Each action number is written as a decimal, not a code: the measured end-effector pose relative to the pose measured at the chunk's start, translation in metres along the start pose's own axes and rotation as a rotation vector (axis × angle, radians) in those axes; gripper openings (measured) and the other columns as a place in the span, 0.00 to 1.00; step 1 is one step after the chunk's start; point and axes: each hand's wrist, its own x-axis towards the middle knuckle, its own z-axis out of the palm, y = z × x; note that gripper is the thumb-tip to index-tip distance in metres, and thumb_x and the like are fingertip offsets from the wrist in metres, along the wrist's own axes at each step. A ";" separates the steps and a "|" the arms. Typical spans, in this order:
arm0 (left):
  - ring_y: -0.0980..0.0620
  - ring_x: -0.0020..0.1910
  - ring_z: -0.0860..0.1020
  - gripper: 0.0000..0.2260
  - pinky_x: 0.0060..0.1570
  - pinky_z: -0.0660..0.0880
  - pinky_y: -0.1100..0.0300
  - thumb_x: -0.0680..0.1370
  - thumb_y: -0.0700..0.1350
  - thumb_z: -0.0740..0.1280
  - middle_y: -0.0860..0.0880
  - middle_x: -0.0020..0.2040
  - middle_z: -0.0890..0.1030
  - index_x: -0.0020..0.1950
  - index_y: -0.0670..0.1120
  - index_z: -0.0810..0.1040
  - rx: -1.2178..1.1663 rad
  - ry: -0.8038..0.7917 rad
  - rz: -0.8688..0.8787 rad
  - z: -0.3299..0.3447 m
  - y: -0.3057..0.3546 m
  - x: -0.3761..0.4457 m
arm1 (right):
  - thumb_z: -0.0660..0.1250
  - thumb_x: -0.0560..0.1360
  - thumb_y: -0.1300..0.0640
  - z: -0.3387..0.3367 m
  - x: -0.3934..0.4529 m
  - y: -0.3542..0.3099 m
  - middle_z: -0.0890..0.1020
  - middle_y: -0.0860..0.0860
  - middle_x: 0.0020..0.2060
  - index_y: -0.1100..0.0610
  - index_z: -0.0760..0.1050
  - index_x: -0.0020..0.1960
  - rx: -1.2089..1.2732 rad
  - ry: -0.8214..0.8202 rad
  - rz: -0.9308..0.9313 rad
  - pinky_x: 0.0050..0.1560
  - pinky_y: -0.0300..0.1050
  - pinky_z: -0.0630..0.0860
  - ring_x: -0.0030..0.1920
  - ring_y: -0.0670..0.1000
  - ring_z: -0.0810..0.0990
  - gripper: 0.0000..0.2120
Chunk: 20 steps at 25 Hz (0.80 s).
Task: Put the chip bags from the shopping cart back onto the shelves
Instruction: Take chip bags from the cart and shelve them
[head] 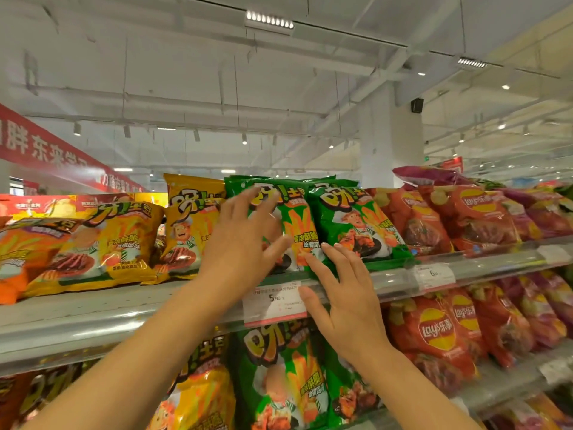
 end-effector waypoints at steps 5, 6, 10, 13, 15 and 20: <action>0.50 0.82 0.43 0.33 0.76 0.58 0.47 0.80 0.70 0.46 0.52 0.83 0.43 0.82 0.59 0.47 0.205 -0.402 0.086 0.014 0.003 -0.025 | 0.52 0.83 0.37 -0.006 -0.001 -0.005 0.70 0.52 0.74 0.49 0.73 0.74 0.029 -0.061 0.039 0.76 0.55 0.64 0.78 0.54 0.61 0.27; 0.50 0.82 0.42 0.34 0.77 0.57 0.46 0.80 0.70 0.45 0.52 0.83 0.41 0.82 0.58 0.46 0.210 -0.417 0.078 0.013 0.003 -0.024 | 0.52 0.83 0.37 -0.008 -0.001 -0.006 0.69 0.52 0.74 0.48 0.72 0.75 0.029 -0.076 0.047 0.77 0.55 0.63 0.79 0.54 0.60 0.27; 0.46 0.82 0.47 0.34 0.79 0.52 0.43 0.80 0.68 0.46 0.47 0.83 0.51 0.83 0.52 0.53 0.223 -0.284 0.152 0.006 0.010 -0.040 | 0.53 0.82 0.36 -0.023 -0.026 -0.019 0.59 0.54 0.80 0.49 0.62 0.80 -0.017 -0.145 0.122 0.80 0.54 0.56 0.82 0.54 0.51 0.30; 0.38 0.79 0.60 0.28 0.74 0.59 0.36 0.82 0.59 0.58 0.39 0.75 0.69 0.76 0.44 0.69 -0.043 -0.048 0.372 0.019 0.021 -0.092 | 0.57 0.82 0.39 -0.045 -0.103 -0.019 0.62 0.57 0.78 0.55 0.62 0.79 -0.030 -0.152 0.145 0.80 0.51 0.57 0.81 0.58 0.57 0.31; 0.36 0.76 0.64 0.24 0.70 0.65 0.35 0.80 0.54 0.63 0.38 0.71 0.73 0.72 0.41 0.74 -0.220 -0.068 0.495 0.046 0.038 -0.147 | 0.59 0.82 0.41 -0.072 -0.190 -0.012 0.61 0.55 0.78 0.53 0.60 0.80 -0.038 -0.247 0.324 0.79 0.49 0.56 0.80 0.56 0.57 0.30; 0.33 0.74 0.68 0.23 0.69 0.68 0.33 0.79 0.53 0.60 0.36 0.69 0.76 0.65 0.38 0.80 -0.506 -0.535 0.415 0.111 0.087 -0.297 | 0.65 0.81 0.44 -0.153 -0.396 0.001 0.62 0.56 0.78 0.55 0.58 0.81 -0.108 -0.503 1.075 0.78 0.53 0.60 0.79 0.57 0.59 0.33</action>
